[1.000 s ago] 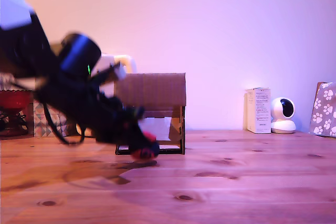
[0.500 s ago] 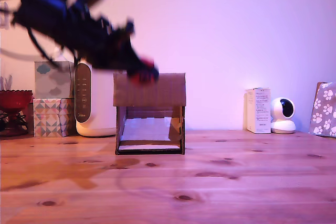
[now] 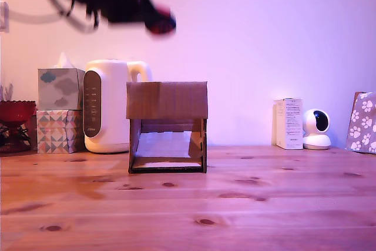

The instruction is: Drop the footbag into the cardboard dice tower

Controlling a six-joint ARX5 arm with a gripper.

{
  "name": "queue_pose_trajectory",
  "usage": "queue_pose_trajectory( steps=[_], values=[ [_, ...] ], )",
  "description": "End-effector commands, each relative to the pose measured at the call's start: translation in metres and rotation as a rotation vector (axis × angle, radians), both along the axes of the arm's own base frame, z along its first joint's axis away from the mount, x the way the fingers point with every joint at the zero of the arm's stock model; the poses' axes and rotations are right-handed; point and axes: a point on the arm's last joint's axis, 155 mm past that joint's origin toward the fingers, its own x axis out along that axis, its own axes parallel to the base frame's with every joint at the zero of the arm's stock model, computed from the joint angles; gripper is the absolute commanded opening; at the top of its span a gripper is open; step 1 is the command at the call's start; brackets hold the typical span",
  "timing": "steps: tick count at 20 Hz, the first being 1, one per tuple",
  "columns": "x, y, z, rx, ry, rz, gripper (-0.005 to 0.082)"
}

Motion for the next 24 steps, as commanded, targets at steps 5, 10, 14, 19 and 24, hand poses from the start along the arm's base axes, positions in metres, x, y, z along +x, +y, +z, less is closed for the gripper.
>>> queue_pose_trajectory(
  steps=[5,10,14,19,24],
  values=[
    [0.055,-0.001,-0.035,0.073,0.145,0.022,0.0032],
    [0.092,-0.008,-0.065,0.117,0.239,0.029,0.0032],
    [0.098,-0.008,-0.076,0.127,0.264,0.033,0.0042],
    [0.099,-0.008,-0.07,0.132,0.257,0.032,0.0644],
    [0.088,-0.004,-0.058,0.152,0.279,0.029,0.0613]
  ],
)
